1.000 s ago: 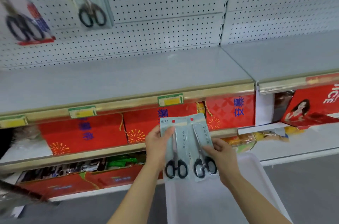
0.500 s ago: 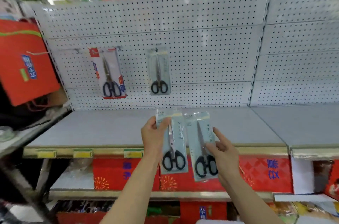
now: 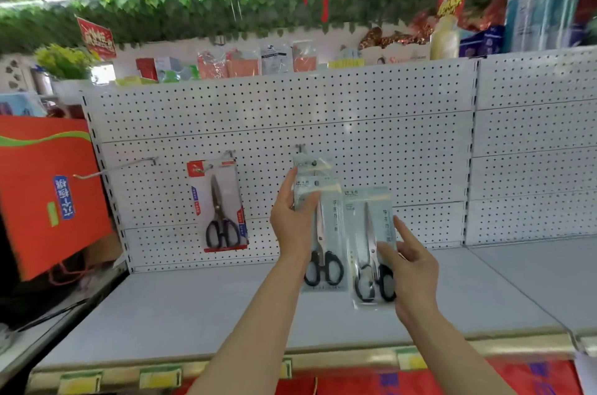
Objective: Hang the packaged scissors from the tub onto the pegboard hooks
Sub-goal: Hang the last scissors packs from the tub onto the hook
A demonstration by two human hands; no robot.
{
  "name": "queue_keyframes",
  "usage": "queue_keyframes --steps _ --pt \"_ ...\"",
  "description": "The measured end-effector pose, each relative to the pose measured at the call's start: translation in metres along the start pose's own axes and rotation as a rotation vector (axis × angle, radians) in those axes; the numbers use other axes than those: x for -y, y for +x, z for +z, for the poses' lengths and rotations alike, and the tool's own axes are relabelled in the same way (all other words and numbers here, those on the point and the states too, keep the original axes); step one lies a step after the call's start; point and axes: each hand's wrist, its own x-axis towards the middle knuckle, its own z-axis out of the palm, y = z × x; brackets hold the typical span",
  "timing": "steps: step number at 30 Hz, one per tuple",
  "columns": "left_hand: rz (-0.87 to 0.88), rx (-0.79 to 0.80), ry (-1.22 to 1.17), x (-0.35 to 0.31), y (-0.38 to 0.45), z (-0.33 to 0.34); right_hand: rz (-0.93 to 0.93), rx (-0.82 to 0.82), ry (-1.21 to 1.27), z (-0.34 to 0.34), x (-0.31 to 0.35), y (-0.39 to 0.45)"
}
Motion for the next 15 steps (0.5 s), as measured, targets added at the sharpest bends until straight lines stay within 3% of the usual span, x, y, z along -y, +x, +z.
queue_keyframes --steps 15 --pt "-0.015 -0.053 0.021 0.014 0.064 0.031 -0.049 -0.036 0.045 0.016 0.000 0.043"
